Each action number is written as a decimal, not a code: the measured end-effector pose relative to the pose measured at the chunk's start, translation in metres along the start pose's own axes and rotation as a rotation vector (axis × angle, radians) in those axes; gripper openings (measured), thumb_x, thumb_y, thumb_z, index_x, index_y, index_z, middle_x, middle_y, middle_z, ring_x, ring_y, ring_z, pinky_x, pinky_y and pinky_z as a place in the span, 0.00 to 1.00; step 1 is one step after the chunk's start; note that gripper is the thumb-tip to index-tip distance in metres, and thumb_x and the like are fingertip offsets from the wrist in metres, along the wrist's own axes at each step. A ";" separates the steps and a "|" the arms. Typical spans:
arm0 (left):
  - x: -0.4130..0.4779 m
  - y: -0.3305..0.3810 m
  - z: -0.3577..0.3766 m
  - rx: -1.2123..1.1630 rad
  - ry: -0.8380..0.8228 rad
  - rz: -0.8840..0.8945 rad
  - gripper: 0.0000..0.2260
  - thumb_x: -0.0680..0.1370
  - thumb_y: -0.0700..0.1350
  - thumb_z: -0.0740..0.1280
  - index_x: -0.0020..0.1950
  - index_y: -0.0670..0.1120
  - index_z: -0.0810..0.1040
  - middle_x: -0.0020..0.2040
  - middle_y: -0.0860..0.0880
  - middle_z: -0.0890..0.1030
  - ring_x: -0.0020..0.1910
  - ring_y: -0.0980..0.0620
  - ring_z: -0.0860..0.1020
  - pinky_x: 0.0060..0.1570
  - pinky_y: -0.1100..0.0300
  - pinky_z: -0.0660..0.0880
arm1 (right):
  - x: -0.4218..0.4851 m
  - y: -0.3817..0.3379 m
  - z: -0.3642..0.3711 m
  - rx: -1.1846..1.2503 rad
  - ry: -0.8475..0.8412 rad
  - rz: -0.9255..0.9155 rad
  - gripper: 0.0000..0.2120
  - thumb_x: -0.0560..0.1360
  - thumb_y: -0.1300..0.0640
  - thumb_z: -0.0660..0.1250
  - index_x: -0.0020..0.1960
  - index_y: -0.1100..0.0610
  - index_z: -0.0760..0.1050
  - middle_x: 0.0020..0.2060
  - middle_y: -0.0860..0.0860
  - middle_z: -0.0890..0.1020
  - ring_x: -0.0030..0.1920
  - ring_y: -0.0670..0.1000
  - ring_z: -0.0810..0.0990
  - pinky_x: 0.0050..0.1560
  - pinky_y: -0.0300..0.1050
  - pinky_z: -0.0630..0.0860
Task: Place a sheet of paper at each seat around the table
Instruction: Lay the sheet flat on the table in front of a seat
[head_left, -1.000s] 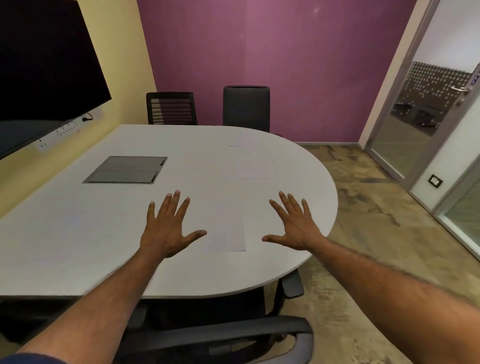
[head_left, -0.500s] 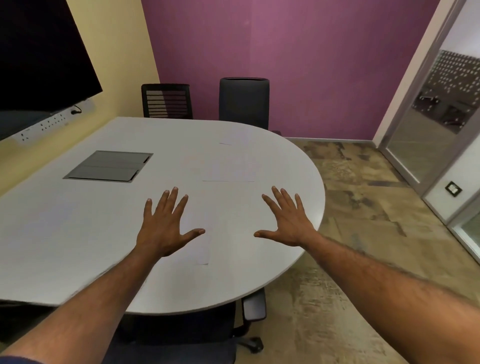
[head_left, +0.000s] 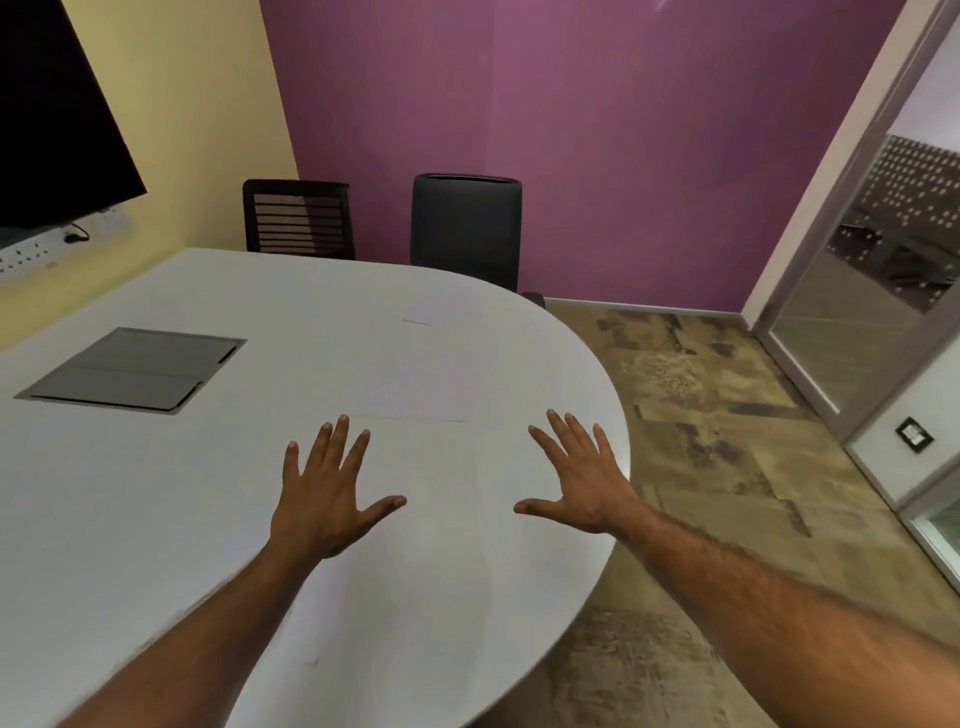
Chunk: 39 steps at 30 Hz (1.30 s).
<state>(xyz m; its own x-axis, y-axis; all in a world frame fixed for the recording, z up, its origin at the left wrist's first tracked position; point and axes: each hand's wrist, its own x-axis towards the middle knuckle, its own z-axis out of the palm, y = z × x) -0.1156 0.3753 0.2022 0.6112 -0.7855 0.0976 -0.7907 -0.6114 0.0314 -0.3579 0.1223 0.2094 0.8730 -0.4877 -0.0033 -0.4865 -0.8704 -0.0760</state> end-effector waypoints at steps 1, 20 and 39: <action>0.011 0.008 0.002 0.007 -0.017 -0.002 0.48 0.67 0.79 0.39 0.80 0.51 0.43 0.79 0.48 0.37 0.79 0.49 0.38 0.75 0.40 0.39 | 0.008 0.011 0.000 0.006 -0.003 -0.001 0.52 0.65 0.19 0.52 0.79 0.45 0.40 0.79 0.51 0.37 0.78 0.53 0.35 0.76 0.61 0.36; 0.165 0.166 0.061 -0.030 -0.023 -0.357 0.46 0.70 0.78 0.44 0.80 0.52 0.42 0.80 0.48 0.38 0.79 0.49 0.38 0.75 0.40 0.39 | 0.196 0.231 0.016 0.046 -0.136 -0.290 0.51 0.67 0.21 0.53 0.80 0.47 0.42 0.79 0.49 0.40 0.79 0.52 0.36 0.77 0.55 0.37; 0.251 0.183 0.151 -0.069 -0.133 -0.757 0.46 0.70 0.77 0.41 0.80 0.50 0.46 0.80 0.47 0.39 0.79 0.48 0.40 0.75 0.40 0.40 | 0.419 0.247 0.069 -0.018 -0.240 -0.686 0.50 0.67 0.21 0.51 0.80 0.49 0.47 0.80 0.52 0.46 0.79 0.54 0.42 0.77 0.56 0.42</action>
<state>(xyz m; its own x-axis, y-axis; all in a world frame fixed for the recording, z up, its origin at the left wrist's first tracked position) -0.1018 0.0520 0.0822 0.9819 -0.1633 -0.0960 -0.1532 -0.9826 0.1045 -0.1102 -0.2922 0.1209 0.9641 0.1954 -0.1797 0.1751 -0.9769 -0.1228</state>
